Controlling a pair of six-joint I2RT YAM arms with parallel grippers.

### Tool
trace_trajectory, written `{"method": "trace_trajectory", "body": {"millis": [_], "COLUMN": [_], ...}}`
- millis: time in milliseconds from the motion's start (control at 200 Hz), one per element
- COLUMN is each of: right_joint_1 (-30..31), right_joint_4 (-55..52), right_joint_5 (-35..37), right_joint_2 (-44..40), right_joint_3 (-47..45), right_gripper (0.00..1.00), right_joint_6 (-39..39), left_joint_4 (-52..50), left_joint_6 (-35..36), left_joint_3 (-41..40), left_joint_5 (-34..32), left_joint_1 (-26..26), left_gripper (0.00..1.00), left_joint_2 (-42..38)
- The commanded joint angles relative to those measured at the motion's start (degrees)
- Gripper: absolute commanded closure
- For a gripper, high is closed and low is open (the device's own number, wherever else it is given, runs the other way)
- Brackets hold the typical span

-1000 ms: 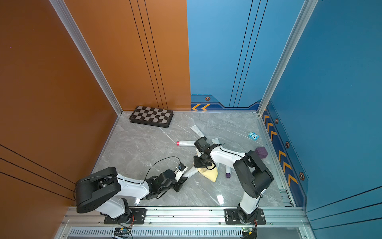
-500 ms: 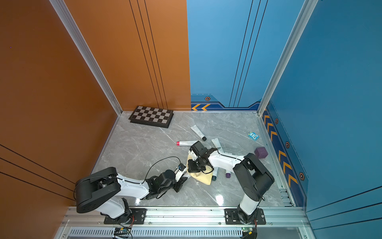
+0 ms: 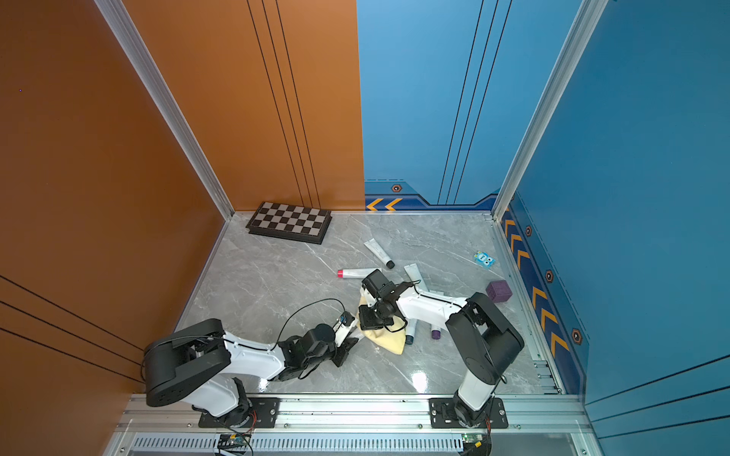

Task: Wipe the surface of the toothpaste tube
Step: Wipe the dirt from the toothpaste tube.

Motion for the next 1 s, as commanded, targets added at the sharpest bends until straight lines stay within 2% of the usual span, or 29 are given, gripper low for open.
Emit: {"method": "trace_trajectory", "body": {"millis": [0,240,380,485,651,801,996], "right_joint_1": [-2.44,-2.1,-1.13,2.15,5.01,1.47,-7.86], "right_joint_4": [-12.58,-13.58,-11.21,-6.73,-1.86,-4.5,-9.64], "right_joint_5": [14.88,16.09,4.77,-5.51,-13.25,-6.56,9.56], "right_joint_2": [4.22,2.93,2.22,2.3,1.96,2.14,-2.27], "right_joint_3": [-3.11,-2.85,-2.38,-2.72,-3.18,-4.27,-4.65], "right_gripper": [1.0,1.0,1.0,1.0,1.0,1.0,1.0], "right_joint_6": [-2.41,-2.66,-2.13,0.53,4.11,2.7,0.57], "left_joint_4": [-8.72,-8.72,-8.72,-8.72,-8.72,-8.67,-8.76], "left_joint_6": [0.71,0.71,0.71,0.76,0.66,0.62,0.88], "left_joint_3": [-1.82,-1.73,-1.55,-1.56,-1.59,-1.39,0.12], "left_joint_5": [-1.04,-0.95,-0.68,-0.77,-0.82,-0.79,2.67], "left_joint_1": [0.25,0.22,0.13,0.06,0.02,0.24,3.03], "left_gripper": [0.9,0.9,0.9,0.9,0.9,0.9,0.9], "left_joint_2": [2.08,2.11,2.31,2.2,1.87,1.76,1.19]}}
